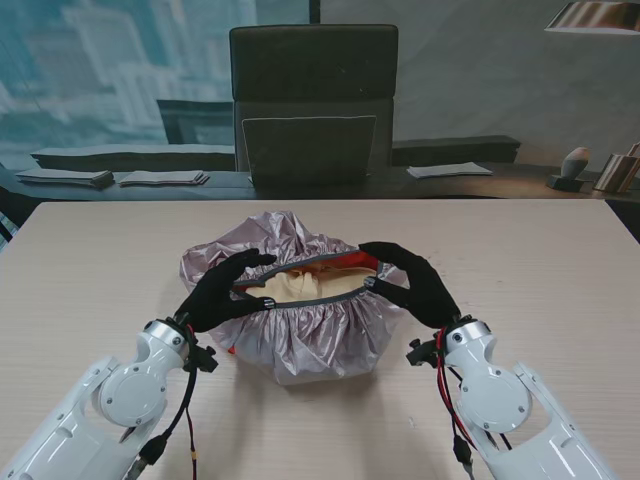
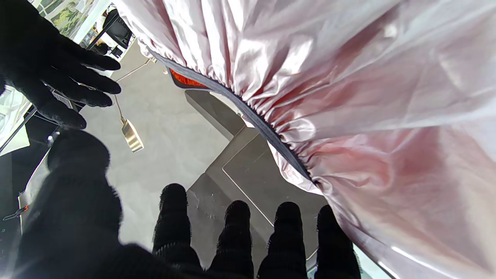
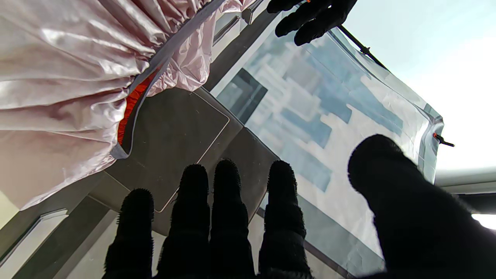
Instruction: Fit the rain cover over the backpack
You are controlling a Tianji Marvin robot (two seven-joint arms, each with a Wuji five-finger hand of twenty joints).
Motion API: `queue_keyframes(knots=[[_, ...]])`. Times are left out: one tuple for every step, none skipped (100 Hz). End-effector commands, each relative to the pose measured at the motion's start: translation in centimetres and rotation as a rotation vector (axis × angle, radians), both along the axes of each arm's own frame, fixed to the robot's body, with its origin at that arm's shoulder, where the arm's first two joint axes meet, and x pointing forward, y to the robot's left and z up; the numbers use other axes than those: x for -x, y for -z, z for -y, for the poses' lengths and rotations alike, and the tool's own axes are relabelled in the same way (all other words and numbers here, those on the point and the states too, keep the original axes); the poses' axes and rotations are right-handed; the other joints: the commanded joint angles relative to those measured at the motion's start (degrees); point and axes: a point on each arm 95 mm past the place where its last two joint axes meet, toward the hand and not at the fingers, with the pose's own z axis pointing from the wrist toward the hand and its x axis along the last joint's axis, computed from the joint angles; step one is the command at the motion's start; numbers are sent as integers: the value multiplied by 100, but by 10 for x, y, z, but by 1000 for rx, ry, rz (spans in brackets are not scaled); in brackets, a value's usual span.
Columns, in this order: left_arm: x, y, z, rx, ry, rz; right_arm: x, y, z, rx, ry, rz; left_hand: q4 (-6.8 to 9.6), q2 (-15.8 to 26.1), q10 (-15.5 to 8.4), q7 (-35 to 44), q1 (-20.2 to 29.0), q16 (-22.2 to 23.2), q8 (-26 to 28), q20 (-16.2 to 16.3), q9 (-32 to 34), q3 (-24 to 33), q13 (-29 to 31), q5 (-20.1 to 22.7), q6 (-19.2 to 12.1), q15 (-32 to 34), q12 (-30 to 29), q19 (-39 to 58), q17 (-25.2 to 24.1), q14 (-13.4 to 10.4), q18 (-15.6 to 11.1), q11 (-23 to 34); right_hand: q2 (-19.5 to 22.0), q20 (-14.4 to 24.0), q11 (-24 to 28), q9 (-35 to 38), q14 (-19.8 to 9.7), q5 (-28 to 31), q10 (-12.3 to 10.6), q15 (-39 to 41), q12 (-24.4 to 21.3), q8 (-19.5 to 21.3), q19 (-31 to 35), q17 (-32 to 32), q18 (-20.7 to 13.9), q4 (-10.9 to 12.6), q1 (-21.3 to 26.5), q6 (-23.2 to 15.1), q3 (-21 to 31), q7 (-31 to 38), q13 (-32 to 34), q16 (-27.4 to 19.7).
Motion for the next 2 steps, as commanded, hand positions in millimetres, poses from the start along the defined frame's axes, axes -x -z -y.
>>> queue_keyframes(knots=[[1, -1, 2, -1, 12, -2, 2, 2, -3, 1, -12, -10, 149, 110, -32, -37, 1, 49, 18, -58, 17, -140, -3, -230, 19, 49, -77, 187, -101, 1, 29, 25, -44, 55, 19, -210, -132, 11, 10, -56, -25, 31, -124, -87, -124, -28, -119, -185, -163, 22, -254, -22], [1, -1, 2, -1, 12, -2, 2, 2, -3, 1, -13, -9, 149, 110, -32, -37, 1, 49, 18, -58, 17, -140, -3, -230, 19, 49, -77, 187, -101, 1, 29, 25, -44, 55, 19, -210, -132, 11, 10, -56, -25, 31, -124, -87, -124, -28, -119, -185, -163, 22, -254, -22]])
